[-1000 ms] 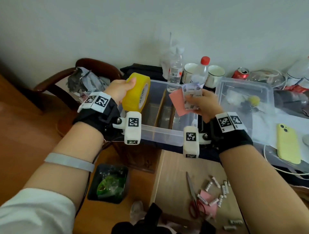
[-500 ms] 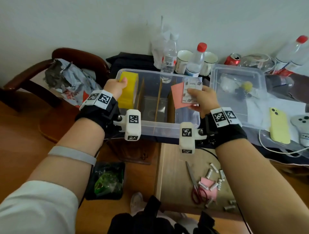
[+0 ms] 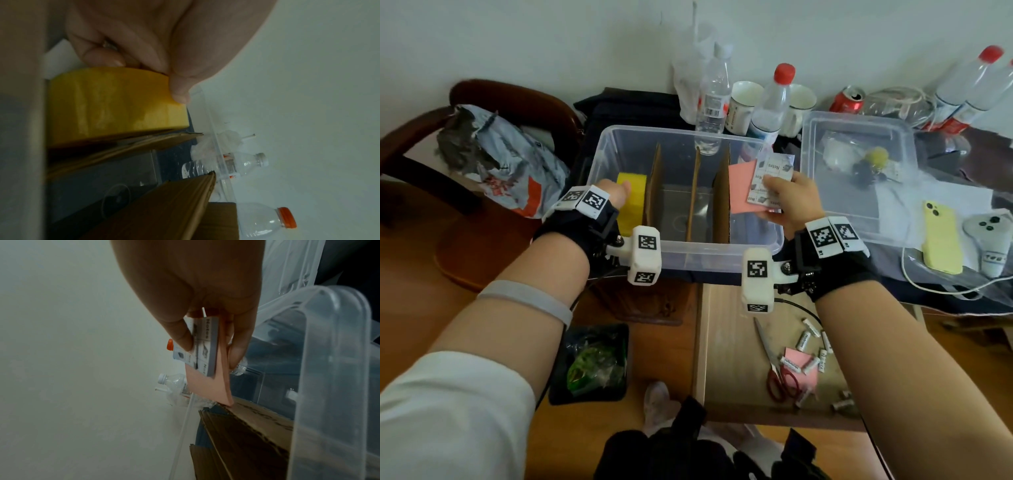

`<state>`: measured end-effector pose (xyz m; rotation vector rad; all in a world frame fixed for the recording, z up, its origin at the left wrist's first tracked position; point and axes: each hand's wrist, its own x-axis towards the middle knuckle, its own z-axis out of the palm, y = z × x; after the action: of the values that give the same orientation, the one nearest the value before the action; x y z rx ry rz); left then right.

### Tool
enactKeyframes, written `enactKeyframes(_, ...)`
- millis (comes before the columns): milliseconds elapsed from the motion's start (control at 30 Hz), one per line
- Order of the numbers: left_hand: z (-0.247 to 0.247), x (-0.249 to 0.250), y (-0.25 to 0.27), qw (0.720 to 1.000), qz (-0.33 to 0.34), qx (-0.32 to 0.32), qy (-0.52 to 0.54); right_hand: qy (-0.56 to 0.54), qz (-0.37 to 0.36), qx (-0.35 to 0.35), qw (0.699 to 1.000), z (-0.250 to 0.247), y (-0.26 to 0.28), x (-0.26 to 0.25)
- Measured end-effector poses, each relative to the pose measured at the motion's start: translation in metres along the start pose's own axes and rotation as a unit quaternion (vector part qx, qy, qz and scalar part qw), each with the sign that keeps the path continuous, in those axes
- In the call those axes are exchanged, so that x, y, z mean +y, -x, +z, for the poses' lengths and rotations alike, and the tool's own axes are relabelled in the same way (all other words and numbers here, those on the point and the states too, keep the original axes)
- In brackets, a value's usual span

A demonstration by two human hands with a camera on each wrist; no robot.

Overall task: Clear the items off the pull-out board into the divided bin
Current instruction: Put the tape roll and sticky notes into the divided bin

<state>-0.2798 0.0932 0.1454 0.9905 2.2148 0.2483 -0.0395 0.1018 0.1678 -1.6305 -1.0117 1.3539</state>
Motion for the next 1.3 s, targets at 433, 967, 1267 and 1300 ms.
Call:
enactKeyframes(433,-0.009,0.006,0.019,0.999,0.021,-0.022,0.040,0.004,0.006,0.004,1.000,0.004,0.003,-0.003)
enactKeyframes(967,0.010,0.018,0.057,0.954,0.242,0.000,0.177,0.189,-0.061,0.115,0.973,-0.012,0.013,0.007)
enactKeyframes(1267,0.052,0.025,0.067,0.940,0.242,-0.169,0.173,0.237,-0.069,0.108,0.963,-0.016,0.007,0.023)
enactKeyframes(1300,0.053,0.024,0.066,0.940,0.248,-0.164,0.165,0.230,-0.075,0.106,0.965,-0.021,0.005,0.027)
